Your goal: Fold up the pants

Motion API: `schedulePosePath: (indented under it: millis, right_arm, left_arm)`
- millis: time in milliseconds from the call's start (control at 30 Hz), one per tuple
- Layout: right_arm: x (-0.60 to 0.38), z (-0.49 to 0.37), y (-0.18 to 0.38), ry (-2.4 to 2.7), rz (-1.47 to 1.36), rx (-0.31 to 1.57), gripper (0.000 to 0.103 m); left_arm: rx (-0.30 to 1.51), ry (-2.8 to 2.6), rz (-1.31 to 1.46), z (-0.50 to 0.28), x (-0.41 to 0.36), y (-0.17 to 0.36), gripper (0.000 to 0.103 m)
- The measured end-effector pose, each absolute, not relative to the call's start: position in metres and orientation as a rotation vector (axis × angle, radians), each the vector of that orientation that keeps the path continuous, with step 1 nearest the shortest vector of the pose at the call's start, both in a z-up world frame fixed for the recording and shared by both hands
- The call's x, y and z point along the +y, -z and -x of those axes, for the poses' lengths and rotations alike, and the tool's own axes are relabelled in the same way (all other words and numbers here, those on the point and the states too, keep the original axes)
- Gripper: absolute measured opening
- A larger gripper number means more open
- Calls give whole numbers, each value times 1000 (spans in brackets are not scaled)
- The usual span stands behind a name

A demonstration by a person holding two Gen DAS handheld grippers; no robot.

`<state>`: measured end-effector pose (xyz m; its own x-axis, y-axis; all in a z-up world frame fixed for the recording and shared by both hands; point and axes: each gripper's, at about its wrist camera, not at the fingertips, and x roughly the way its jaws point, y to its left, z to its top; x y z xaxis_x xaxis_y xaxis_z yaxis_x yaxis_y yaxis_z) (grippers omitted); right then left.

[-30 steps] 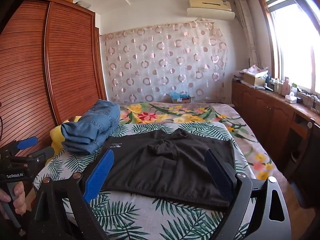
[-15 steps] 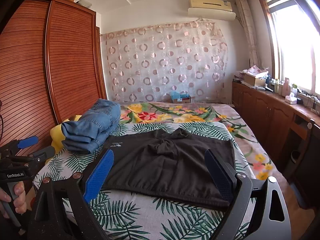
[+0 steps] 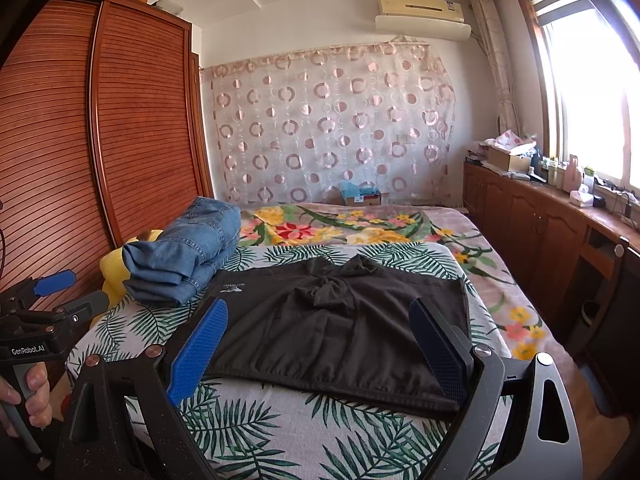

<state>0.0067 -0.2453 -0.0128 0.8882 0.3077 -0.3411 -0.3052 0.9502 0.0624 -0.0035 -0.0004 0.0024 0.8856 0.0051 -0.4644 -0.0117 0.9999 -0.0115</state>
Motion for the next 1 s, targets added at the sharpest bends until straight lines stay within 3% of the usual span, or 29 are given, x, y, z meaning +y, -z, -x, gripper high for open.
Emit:
schedulePosePath:
  millis: [1000]
  right_arm:
    - [-244, -2, 10, -314, -10, 341, 93]
  left_arm:
    - [474, -3, 11, 9, 3, -10, 103]
